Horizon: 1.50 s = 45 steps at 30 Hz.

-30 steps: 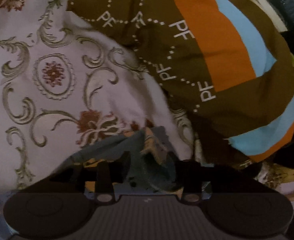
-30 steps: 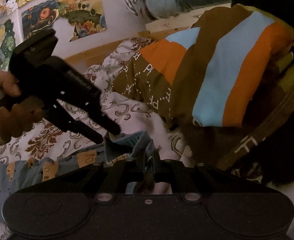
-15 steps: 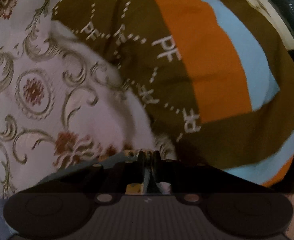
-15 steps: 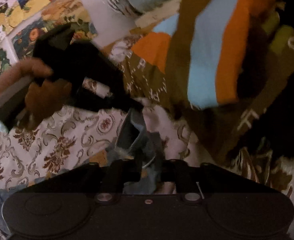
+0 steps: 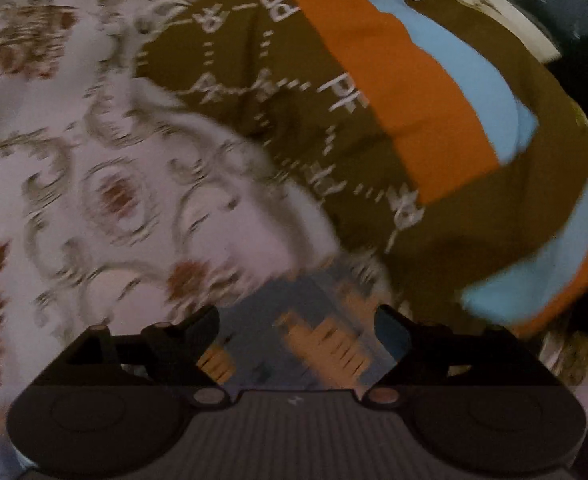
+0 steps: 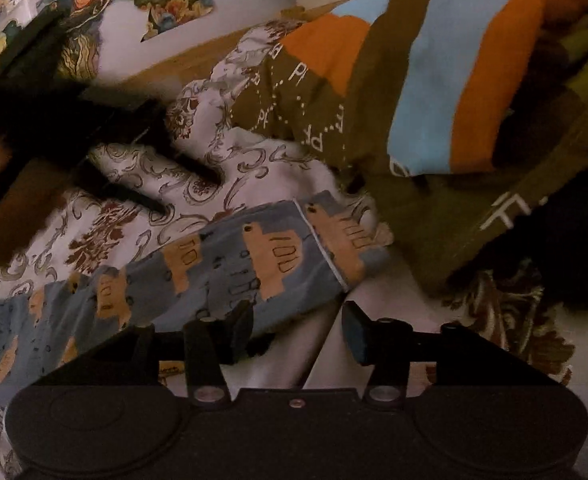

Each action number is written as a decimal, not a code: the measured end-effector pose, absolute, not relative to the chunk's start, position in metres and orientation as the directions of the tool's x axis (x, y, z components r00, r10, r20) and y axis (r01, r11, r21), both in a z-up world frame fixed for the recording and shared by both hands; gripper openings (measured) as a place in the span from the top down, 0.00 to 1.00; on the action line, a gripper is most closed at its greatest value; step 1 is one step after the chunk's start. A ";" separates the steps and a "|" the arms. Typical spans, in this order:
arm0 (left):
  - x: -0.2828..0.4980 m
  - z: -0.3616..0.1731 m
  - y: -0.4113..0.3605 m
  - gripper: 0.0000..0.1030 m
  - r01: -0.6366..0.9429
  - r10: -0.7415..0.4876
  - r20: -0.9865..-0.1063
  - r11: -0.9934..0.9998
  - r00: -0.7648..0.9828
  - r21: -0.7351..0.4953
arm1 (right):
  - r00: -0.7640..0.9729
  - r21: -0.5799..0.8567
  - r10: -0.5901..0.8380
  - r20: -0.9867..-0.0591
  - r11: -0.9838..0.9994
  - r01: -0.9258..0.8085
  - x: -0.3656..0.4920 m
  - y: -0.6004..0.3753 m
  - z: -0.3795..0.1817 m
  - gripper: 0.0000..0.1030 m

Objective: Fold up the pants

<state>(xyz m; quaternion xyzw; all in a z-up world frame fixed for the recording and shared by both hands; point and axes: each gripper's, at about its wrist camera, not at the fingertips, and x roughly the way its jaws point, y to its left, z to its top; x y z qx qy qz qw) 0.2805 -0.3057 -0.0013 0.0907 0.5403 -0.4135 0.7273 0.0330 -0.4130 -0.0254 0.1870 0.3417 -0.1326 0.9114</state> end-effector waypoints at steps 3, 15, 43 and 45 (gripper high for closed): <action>0.262 -0.012 -0.260 0.13 0.699 -0.504 -0.855 0.655 0.121 -0.287 | 0.710 0.247 -0.101 -0.697 0.896 0.370 0.042 -0.416 -0.030 0.49; 0.227 -0.051 -0.087 0.13 0.451 -0.452 -0.845 0.841 0.287 -0.297 | 0.703 0.231 -0.096 -0.705 0.906 0.355 0.070 -0.421 -0.032 0.90; 0.226 -0.027 0.064 0.13 0.276 -0.111 -0.839 0.960 0.533 0.048 | 0.647 -0.194 0.454 -0.613 0.707 -0.680 0.268 -0.232 -0.022 0.06; 0.224 -0.030 0.091 0.29 0.261 -0.124 -0.836 0.965 0.535 0.023 | 0.653 -0.294 0.375 -0.658 0.670 -0.681 0.288 -0.216 -0.043 0.09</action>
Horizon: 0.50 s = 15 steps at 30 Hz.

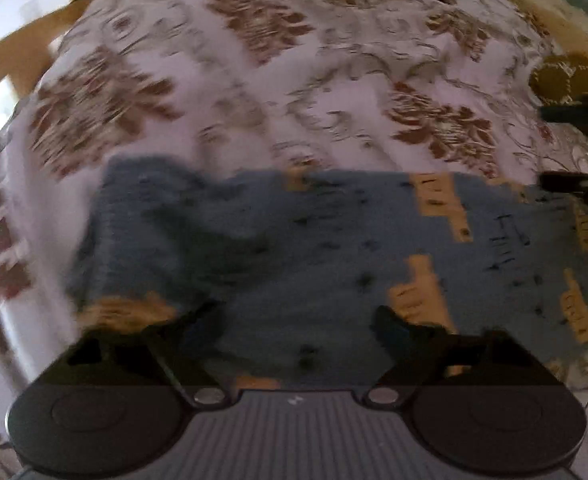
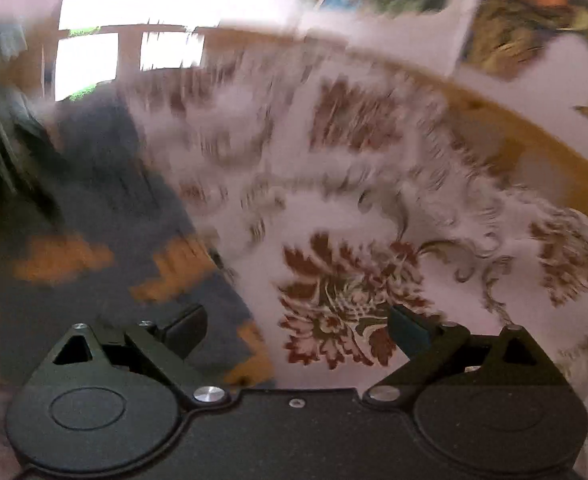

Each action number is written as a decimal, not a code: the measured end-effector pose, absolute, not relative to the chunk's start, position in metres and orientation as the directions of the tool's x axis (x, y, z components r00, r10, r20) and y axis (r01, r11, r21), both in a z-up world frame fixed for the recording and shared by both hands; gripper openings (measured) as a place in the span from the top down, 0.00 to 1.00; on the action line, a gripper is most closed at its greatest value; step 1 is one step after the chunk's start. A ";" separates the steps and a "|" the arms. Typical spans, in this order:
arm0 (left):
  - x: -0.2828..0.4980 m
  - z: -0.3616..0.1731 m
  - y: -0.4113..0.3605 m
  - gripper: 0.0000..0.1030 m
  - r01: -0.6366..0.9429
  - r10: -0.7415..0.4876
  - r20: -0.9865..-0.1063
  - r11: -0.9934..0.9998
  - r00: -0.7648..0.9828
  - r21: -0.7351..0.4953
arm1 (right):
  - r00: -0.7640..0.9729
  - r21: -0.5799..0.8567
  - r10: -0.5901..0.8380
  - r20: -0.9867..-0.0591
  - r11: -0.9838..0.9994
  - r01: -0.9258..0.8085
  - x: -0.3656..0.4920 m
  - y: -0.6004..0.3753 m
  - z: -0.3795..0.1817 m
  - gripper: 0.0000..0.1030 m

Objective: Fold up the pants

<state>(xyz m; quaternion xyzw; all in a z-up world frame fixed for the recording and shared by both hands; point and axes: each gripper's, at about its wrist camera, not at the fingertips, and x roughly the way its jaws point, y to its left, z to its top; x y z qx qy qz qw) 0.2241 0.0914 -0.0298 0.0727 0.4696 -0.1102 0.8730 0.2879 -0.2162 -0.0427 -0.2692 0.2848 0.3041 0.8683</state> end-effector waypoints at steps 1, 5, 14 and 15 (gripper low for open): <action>0.221 -0.027 0.101 0.33 0.257 -0.151 -0.829 0.966 0.538 -0.009 | 0.665 -0.339 0.349 -0.660 0.652 -0.678 0.294 -0.215 -0.050 0.11; 0.213 -0.008 0.117 0.18 0.187 -0.208 -0.822 0.974 0.529 -0.127 | 0.636 -0.316 0.462 -0.618 0.595 -0.739 0.304 -0.240 -0.037 0.05; 0.238 -0.021 0.051 0.03 0.439 -0.448 -0.723 0.871 0.526 -0.220 | 0.484 -0.338 0.592 -0.644 0.348 -0.874 0.360 -0.219 -0.064 0.03; 0.242 -0.029 0.048 0.03 0.429 -0.443 -0.735 0.874 0.513 -0.228 | 0.462 -0.327 0.612 -0.642 0.327 -0.887 0.362 -0.213 -0.064 0.03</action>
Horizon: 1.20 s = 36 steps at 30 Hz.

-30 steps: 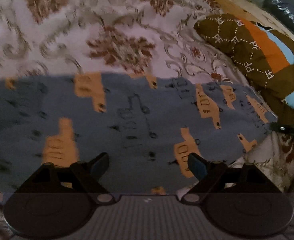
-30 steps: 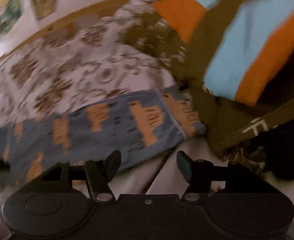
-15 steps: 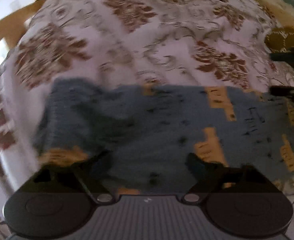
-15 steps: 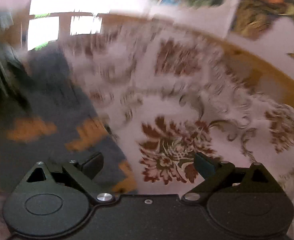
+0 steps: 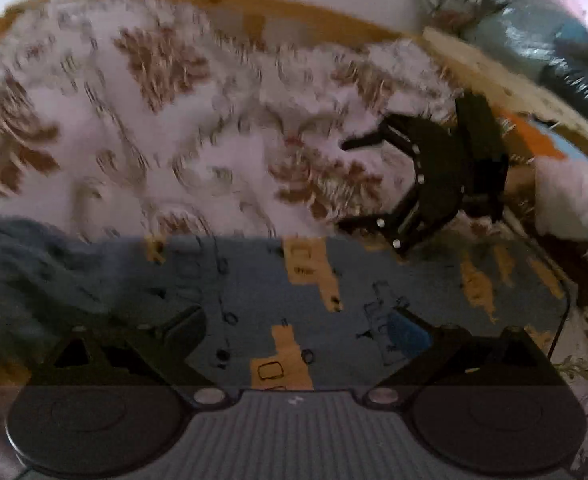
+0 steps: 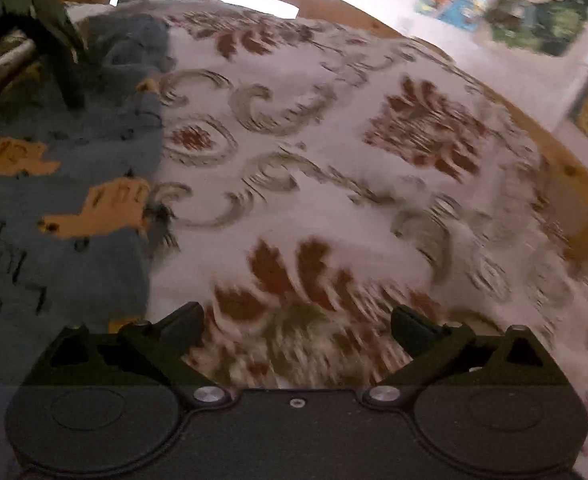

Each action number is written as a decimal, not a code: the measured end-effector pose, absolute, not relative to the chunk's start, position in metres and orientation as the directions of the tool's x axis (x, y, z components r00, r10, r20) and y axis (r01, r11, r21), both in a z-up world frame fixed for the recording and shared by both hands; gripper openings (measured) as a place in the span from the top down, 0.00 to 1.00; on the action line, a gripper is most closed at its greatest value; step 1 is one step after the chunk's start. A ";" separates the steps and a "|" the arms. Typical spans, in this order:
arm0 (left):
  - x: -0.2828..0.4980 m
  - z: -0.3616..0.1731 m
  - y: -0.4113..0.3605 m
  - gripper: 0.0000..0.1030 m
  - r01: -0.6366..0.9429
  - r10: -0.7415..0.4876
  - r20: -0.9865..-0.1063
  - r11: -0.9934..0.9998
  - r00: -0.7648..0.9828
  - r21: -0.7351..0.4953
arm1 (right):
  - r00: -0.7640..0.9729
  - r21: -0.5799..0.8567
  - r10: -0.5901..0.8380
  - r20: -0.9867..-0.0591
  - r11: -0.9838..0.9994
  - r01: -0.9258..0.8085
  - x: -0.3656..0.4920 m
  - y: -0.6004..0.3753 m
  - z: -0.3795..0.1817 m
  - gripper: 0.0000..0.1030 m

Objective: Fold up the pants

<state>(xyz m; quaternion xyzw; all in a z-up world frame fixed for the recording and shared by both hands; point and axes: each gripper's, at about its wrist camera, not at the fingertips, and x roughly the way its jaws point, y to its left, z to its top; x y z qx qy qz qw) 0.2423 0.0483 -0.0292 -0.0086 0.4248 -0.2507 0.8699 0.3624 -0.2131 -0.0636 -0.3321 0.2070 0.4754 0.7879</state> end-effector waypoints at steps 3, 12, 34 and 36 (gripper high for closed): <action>0.250 -0.052 0.055 0.03 0.371 -0.434 -0.771 0.887 0.466 -0.275 | 0.372 -0.314 0.672 -0.640 0.213 -0.925 0.362 -0.197 -0.060 0.03; 0.233 -0.065 0.069 0.02 0.398 -0.442 -0.752 0.880 0.489 -0.259 | 0.273 -0.340 0.721 -0.637 0.055 -0.939 0.356 -0.169 -0.055 0.03; 0.230 -0.065 0.065 0.01 0.403 -0.427 -0.752 0.885 0.502 -0.234 | 0.358 -0.291 0.732 -0.580 0.225 -0.930 0.400 -0.158 -0.050 0.07; 0.229 -0.065 0.065 0.01 0.405 -0.425 -0.752 0.885 0.504 -0.228 | 0.257 -0.223 0.736 -0.626 0.146 -0.964 0.392 -0.164 -0.048 0.10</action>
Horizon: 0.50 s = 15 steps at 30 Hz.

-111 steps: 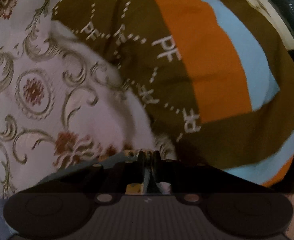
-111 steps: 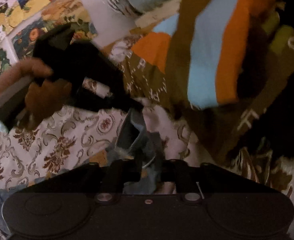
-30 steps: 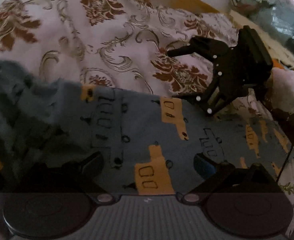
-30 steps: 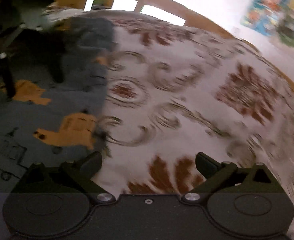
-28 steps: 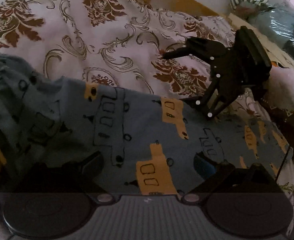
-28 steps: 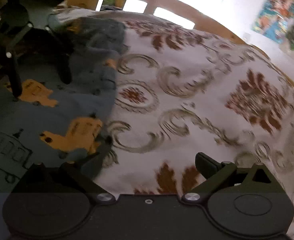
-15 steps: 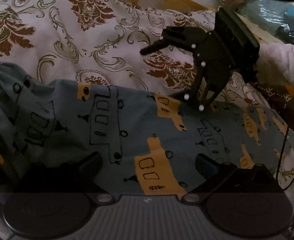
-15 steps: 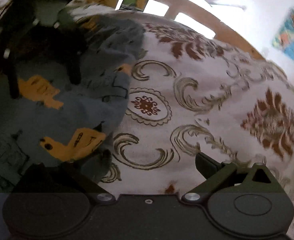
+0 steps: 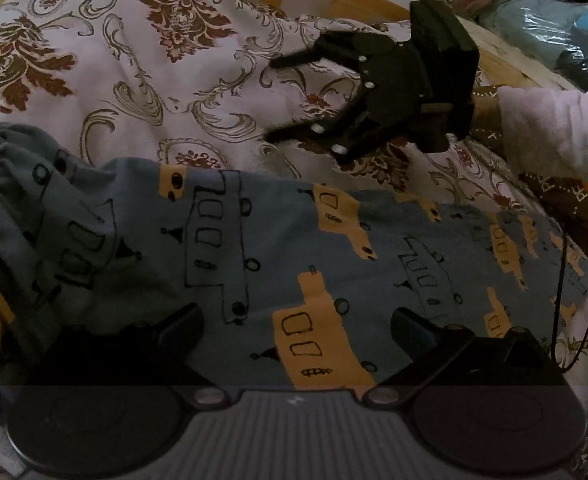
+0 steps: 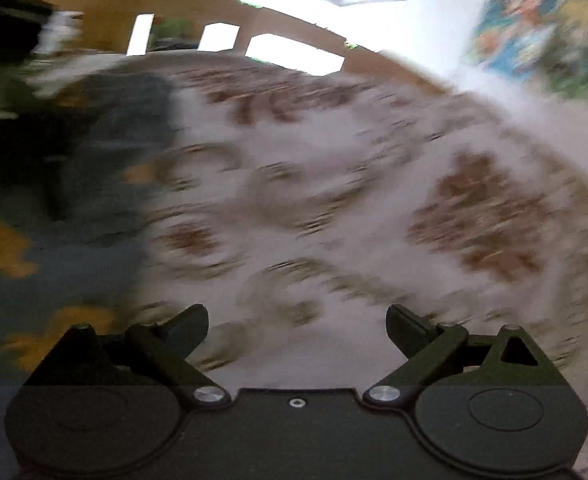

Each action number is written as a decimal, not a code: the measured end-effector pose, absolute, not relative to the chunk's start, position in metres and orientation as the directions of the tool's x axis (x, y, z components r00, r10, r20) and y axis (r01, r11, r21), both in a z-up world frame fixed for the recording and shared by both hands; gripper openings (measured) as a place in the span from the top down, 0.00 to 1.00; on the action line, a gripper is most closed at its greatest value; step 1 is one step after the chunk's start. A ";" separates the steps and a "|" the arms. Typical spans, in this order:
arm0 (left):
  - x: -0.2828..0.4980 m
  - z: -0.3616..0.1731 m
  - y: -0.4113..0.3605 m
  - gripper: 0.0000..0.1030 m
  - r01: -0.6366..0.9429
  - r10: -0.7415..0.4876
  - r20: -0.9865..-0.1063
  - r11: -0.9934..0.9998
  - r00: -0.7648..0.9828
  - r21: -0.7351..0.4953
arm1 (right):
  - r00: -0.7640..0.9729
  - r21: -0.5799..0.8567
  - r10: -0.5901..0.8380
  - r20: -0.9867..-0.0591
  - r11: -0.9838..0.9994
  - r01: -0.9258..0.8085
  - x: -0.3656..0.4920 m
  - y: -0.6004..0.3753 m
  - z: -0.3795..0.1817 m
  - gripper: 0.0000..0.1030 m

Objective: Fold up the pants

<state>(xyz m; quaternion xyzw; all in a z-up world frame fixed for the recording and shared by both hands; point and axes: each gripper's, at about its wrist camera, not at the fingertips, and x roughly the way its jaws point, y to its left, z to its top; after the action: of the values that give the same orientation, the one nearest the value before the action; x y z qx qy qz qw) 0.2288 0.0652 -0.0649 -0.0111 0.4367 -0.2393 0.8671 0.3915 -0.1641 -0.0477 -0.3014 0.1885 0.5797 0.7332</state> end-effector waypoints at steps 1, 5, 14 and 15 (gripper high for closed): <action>0.228 -0.065 0.065 0.01 0.406 -0.424 -0.752 0.885 0.505 -0.227 | 0.245 -0.228 0.733 -0.635 0.125 -0.966 0.385 -0.166 -0.048 0.12; 0.229 -0.066 0.066 0.00 0.400 -0.425 -0.748 0.887 0.509 -0.232 | 0.228 -0.276 0.701 -0.675 0.046 -0.960 0.366 -0.167 -0.053 0.21; 0.226 -0.065 0.067 0.00 0.404 -0.427 -0.743 0.886 0.516 -0.229 | 0.081 -0.041 0.700 -0.709 0.073 -0.996 0.368 -0.168 -0.042 0.55; 0.226 -0.066 0.067 0.00 0.406 -0.427 -0.742 0.885 0.517 -0.226 | 0.071 -0.031 0.695 -0.716 0.071 -0.997 0.368 -0.165 -0.044 0.58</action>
<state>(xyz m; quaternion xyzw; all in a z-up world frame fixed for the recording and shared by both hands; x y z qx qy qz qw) 0.2256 0.0673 -0.0655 -0.0122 0.4295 -0.2390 0.8708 0.3677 -0.1647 -0.0442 -0.2751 0.2746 0.6237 0.6782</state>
